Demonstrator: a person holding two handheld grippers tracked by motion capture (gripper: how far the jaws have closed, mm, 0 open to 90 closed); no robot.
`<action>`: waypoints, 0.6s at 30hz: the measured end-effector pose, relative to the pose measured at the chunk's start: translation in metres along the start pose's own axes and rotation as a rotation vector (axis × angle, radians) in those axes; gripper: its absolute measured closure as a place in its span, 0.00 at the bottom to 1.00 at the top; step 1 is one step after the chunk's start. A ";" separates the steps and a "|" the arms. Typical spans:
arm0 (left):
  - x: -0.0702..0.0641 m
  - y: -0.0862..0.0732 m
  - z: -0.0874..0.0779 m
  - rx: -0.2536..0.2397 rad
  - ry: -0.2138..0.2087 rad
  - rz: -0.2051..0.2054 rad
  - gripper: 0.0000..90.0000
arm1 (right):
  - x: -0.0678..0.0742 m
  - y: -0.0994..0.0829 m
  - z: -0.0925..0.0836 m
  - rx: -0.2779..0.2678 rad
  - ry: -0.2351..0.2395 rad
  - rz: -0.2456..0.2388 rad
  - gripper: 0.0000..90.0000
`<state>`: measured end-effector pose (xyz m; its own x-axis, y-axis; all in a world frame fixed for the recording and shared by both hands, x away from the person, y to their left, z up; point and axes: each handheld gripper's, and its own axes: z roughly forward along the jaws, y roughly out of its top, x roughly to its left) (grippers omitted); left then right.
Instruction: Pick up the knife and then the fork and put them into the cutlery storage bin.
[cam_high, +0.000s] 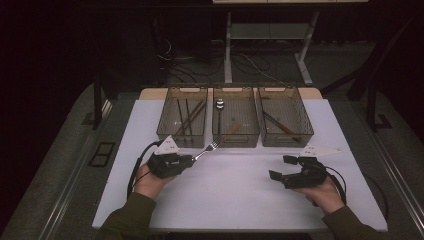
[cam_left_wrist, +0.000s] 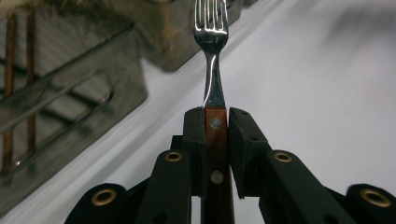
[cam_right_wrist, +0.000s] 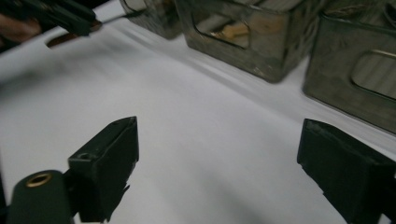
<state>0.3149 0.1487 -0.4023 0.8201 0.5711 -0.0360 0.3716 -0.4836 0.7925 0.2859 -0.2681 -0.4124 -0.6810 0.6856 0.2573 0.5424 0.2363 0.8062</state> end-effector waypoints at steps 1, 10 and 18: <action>-0.003 0.003 0.001 -0.003 -0.003 0.003 0.85 | 0.001 0.002 0.001 -0.002 0.009 0.002 0.16; -0.029 0.030 0.021 -0.043 -0.055 0.044 0.85 | 0.008 0.024 0.025 -0.023 0.064 0.022 0.22; -0.055 0.046 0.041 -0.043 -0.092 0.095 0.85 | 0.007 0.044 0.041 -0.076 0.082 0.047 0.36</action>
<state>0.3051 0.0681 -0.3890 0.8877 0.4602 -0.0137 0.2733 -0.5028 0.8201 0.3254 -0.2241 -0.3970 -0.6948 0.6358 0.3361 0.5385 0.1502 0.8291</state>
